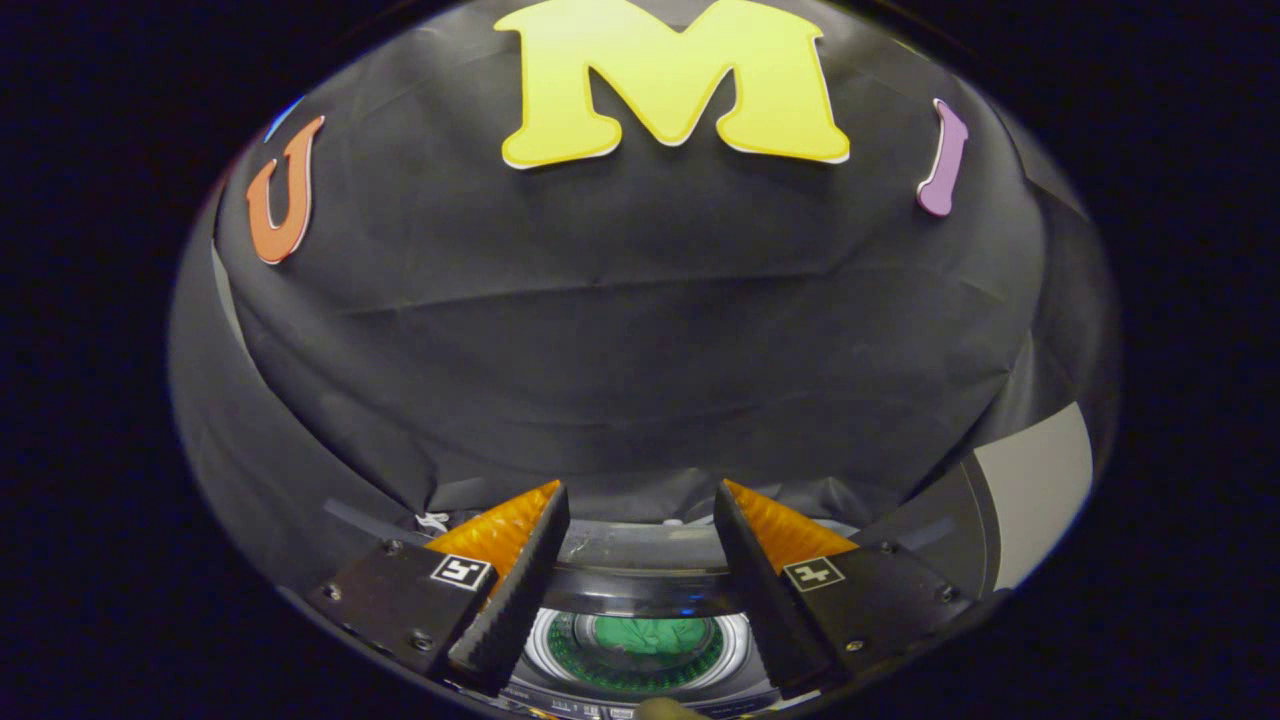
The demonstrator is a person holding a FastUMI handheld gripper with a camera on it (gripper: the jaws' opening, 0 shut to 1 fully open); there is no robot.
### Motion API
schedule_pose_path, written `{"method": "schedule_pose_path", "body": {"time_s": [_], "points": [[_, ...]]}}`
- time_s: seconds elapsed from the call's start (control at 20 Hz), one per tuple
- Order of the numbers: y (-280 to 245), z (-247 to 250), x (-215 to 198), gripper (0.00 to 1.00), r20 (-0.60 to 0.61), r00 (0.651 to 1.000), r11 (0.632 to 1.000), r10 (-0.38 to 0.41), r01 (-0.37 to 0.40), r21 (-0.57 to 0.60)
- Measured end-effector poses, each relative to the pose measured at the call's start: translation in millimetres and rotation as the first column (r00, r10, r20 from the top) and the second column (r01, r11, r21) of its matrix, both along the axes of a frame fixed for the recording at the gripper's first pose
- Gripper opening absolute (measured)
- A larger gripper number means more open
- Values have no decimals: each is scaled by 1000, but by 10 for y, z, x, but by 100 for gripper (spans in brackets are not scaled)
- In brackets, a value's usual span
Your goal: Put the clothes into the washing machine and then close the washing machine lid.
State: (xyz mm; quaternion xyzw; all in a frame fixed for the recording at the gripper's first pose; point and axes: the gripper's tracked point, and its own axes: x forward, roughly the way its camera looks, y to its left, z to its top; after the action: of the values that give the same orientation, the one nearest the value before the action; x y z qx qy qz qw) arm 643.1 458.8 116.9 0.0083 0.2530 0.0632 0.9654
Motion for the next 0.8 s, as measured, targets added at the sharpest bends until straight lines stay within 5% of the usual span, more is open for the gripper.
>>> {"method": "schedule_pose_path", "body": {"time_s": [0.8], "points": [[-59,-371,-692,93,8,999,999,38,-38,11]]}}
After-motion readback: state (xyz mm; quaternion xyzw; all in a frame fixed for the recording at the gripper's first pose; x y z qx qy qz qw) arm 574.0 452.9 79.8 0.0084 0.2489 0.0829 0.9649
